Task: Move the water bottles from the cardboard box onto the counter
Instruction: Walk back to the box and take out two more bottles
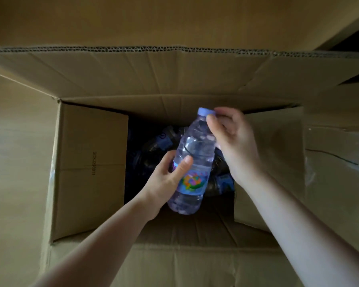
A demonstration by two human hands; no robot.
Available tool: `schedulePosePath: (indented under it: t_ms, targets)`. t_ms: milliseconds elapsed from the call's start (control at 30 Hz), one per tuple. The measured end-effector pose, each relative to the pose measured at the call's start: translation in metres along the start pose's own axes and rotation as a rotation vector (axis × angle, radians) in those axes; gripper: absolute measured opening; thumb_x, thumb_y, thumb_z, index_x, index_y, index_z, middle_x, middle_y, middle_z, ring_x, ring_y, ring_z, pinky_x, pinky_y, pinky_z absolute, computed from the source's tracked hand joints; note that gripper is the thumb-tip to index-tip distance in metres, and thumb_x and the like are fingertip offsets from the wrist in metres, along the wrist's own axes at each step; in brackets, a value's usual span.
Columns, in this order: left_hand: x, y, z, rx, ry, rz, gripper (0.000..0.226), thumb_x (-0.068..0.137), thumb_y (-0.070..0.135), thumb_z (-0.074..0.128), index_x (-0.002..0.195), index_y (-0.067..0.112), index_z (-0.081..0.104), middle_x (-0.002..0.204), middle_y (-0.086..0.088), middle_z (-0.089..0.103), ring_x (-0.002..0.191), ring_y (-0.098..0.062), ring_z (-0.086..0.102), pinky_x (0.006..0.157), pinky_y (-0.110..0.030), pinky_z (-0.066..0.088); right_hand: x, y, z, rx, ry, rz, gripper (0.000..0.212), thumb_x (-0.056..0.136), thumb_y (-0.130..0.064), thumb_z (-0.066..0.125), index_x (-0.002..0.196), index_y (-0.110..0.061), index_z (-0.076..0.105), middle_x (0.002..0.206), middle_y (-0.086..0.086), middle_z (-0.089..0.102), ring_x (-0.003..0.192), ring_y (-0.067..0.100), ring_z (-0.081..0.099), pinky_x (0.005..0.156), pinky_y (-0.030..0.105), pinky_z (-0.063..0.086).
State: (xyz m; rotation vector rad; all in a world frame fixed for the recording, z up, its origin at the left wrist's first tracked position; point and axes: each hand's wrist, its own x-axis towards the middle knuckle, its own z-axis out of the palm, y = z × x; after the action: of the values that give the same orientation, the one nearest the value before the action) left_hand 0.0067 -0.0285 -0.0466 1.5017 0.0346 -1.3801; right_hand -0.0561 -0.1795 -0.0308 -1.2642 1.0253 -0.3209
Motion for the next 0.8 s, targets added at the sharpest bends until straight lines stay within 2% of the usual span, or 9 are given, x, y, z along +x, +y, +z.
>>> schedulePosePath:
  t_ms: [67,167,267,367,467,533,600,667,800]
  targets:
    - [-0.004,-0.001,0.003,-0.113,0.058,-0.061,0.058,0.07,0.057,0.061,0.115,0.019,0.058,0.1,-0.005,0.074,0.092,-0.021,0.072,0.072,-0.029,0.058,-0.011,0.012,0.002,0.015,-0.079,0.129,0.028,0.09,-0.034,0.063,0.115,-0.026,0.055,0.114,-0.006,0.064,0.104,0.004,0.062,0.088,0.03,0.052]
    - [-0.008,0.001,0.004,-0.188,0.165,-0.076,0.058,0.07,0.058,0.059,0.113,0.02,0.056,0.092,-0.001,0.075,0.086,-0.018,0.073,0.062,-0.027,0.058,-0.036,0.025,0.013,0.04,-0.293,0.258,0.035,0.078,-0.049,0.065,0.11,-0.044,0.05,0.114,-0.017,0.065,0.098,-0.008,0.063,0.079,0.014,0.052]
    - [-0.014,0.0,0.005,-0.103,0.257,-0.113,0.054,0.07,0.061,0.06,0.106,0.02,0.055,0.094,-0.003,0.071,0.079,-0.012,0.073,0.061,-0.025,0.057,-0.061,0.039,0.025,0.071,-0.307,0.259,0.037,0.085,-0.036,0.067,0.114,-0.048,0.048,0.11,-0.015,0.069,0.102,0.002,0.066,0.082,0.02,0.055]
    - [-0.023,-0.004,-0.003,-0.007,0.232,-0.133,0.073,0.057,0.063,0.07,0.11,0.014,0.057,0.102,-0.01,0.071,0.084,-0.018,0.073,0.072,-0.03,0.058,-0.078,0.051,0.028,0.195,-0.261,0.31,0.041,0.092,-0.017,0.062,0.12,-0.043,0.046,0.108,-0.011,0.07,0.101,0.008,0.068,0.076,0.022,0.056]
    - [-0.028,-0.007,-0.015,0.005,0.15,-0.192,0.076,0.05,0.054,0.079,0.11,0.011,0.062,0.096,-0.011,0.074,0.084,-0.024,0.073,0.072,-0.033,0.059,-0.085,0.058,0.021,0.23,-0.393,0.414,0.041,0.092,-0.027,0.06,0.13,-0.04,0.05,0.118,-0.007,0.068,0.108,0.011,0.066,0.085,0.033,0.056]
    - [-0.025,-0.013,-0.02,0.099,0.22,-0.185,0.062,0.054,0.045,0.083,0.104,0.014,0.063,0.09,-0.009,0.075,0.08,-0.022,0.073,0.07,-0.033,0.059,-0.08,0.064,0.016,0.159,-0.391,0.48,0.025,0.093,-0.033,0.055,0.109,-0.05,0.064,0.114,-0.014,0.068,0.108,0.004,0.064,0.086,0.033,0.056]
    - [-0.019,-0.02,-0.025,0.251,0.317,-0.16,0.05,0.063,0.037,0.087,0.099,0.018,0.058,0.092,-0.005,0.072,0.083,-0.022,0.071,0.08,-0.04,0.058,-0.065,0.078,0.017,-0.012,-0.218,0.521,0.025,0.097,-0.025,0.049,0.093,-0.038,0.071,0.113,-0.005,0.068,0.107,0.008,0.062,0.09,0.036,0.054]
    - [-0.012,-0.025,-0.029,0.324,0.387,-0.136,0.047,0.066,0.039,0.086,0.097,0.022,0.055,0.093,-0.001,0.07,0.086,-0.02,0.069,0.084,-0.043,0.056,-0.045,0.096,0.024,-0.335,-0.12,0.483,0.023,0.098,-0.019,0.047,0.094,-0.023,0.069,0.108,0.002,0.068,0.106,0.018,0.062,0.091,0.035,0.05]
    - [0.006,-0.039,-0.029,0.4,0.566,-0.089,0.043,0.064,0.049,0.08,0.088,0.031,0.049,0.088,0.01,0.067,0.081,-0.009,0.065,0.077,-0.034,0.054,-0.017,0.153,0.049,-0.713,-0.321,0.328,0.023,0.094,-0.016,0.053,0.112,-0.007,0.063,0.116,0.013,0.065,0.112,0.026,0.059,0.091,0.029,0.046]
